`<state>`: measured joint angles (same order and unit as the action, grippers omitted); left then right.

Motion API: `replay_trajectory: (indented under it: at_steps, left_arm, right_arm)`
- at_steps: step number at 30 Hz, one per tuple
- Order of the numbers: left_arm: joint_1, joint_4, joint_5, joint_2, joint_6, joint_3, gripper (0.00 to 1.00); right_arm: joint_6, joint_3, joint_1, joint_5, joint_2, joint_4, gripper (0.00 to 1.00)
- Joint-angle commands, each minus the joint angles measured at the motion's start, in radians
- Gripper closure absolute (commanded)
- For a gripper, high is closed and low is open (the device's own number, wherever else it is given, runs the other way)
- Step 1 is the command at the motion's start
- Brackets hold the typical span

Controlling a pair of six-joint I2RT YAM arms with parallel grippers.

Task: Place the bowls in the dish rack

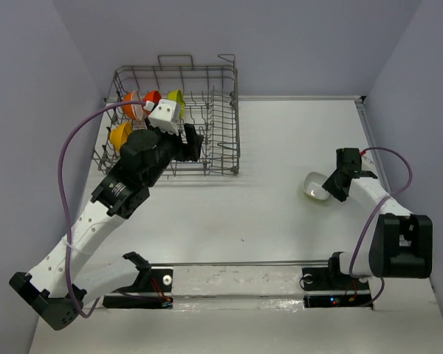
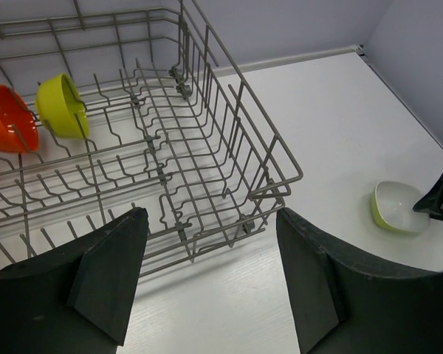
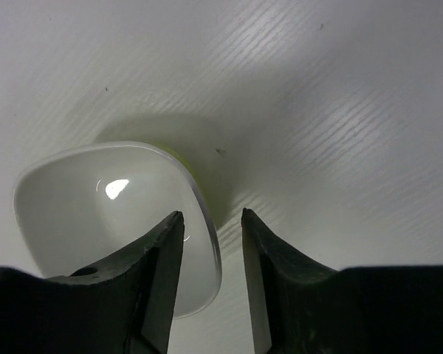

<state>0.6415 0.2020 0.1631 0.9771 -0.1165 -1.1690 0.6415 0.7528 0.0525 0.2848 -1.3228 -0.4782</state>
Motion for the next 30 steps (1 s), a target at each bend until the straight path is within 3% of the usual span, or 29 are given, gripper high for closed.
replay_trajectory:
  at_steps: [1,3,6,10,16,24,30]
  left_arm:
    - [0.003,-0.050,-0.020,-0.008,-0.002,0.006,0.20]
    - [0.001,-0.049,-0.025,-0.003,-0.003,0.006,0.20]
    - [0.003,-0.041,-0.036,-0.003,-0.002,0.002,0.21]
    - [0.003,-0.019,-0.066,0.005,-0.003,-0.008,0.21]
    - [0.050,0.045,-0.054,0.026,0.009,0.000,0.25]
    - [0.254,0.135,0.168,0.057,0.038,-0.009,0.25]
    - [0.418,0.149,0.260,0.097,0.052,0.014,0.25]
  right_arm:
    - [-0.011,0.037,0.006,-0.010,-0.015,0.070,0.58]
    - [-0.017,0.037,0.006,-0.013,-0.021,0.079,0.65]
    - [-0.034,0.039,0.006,-0.019,-0.027,0.093,0.85]
    - [-0.065,0.039,0.006,-0.047,-0.015,0.098,0.99]
    - [-0.091,0.054,-0.060,-0.082,0.010,0.056,0.99]
    - [-0.086,0.121,-0.267,0.008,0.019,-0.066,0.99]
    - [-0.106,0.118,-0.318,-0.004,0.043,-0.166,0.99]
